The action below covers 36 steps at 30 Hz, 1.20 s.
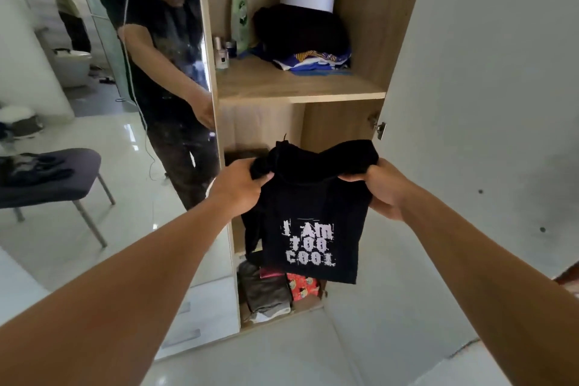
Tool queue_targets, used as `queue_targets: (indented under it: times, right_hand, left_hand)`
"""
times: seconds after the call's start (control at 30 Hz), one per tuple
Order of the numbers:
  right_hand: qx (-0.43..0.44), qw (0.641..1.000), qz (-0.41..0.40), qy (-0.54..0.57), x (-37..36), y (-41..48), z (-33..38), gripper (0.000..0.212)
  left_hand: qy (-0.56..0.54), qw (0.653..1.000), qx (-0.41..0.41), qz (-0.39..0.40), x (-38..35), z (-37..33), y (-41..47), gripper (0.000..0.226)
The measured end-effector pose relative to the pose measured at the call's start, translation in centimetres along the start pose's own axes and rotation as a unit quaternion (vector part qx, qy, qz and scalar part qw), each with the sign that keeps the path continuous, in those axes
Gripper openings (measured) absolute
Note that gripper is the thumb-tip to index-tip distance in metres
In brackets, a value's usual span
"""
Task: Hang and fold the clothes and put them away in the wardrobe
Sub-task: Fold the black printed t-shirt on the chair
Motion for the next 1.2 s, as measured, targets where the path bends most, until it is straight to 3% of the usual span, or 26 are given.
queue_targets:
  times: [0.27,0.47,0.67,0.8,0.9,1.03,1.2]
  right_hand:
    - [-0.027,0.999,-0.020,0.028,2.9,10.1,-4.9,0.044]
    - [-0.022,0.997,-0.029,0.065,3.6,16.9,-8.2,0.039]
    - [-0.035,0.995,0.001,0.095,3.0,23.9,-11.9,0.038]
    - [-0.076,0.988,0.022,0.130,2.9,27.4,-14.5,0.033]
    - [-0.112,0.979,0.028,0.166,2.8,29.4,-16.4,0.032]
    - [-0.165,0.950,0.021,0.264,2.7,31.9,-19.9,0.032]
    - [-0.181,0.900,-0.036,0.394,2.8,34.8,-24.4,0.027]
  left_hand:
    - [0.142,0.989,0.044,0.006,-7.8,1.4,7.9,0.023]
    - [-0.038,0.997,0.074,-0.003,-12.4,4.0,12.8,0.026]
    - [-0.223,0.955,0.163,-0.111,-16.6,8.4,17.8,0.029]
    - [-0.251,0.937,0.233,-0.068,-18.6,10.1,22.1,0.051]
    - [-0.180,0.951,0.244,-0.065,-19.8,11.1,25.7,0.050]
    - [-0.010,0.983,0.177,-0.047,-21.5,12.1,30.3,0.037]
    - [0.064,0.991,0.115,0.004,-23.7,12.0,34.6,0.060]
Point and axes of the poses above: each hand's wrist, its own y-axis towards the middle knuckle, its own x-axis out of the back of the hand, z = x × y, the point moved 1 cm from there along y, towards the middle knuckle, and after that the axes turned 9 degrees about y, right-handed, at the moved point
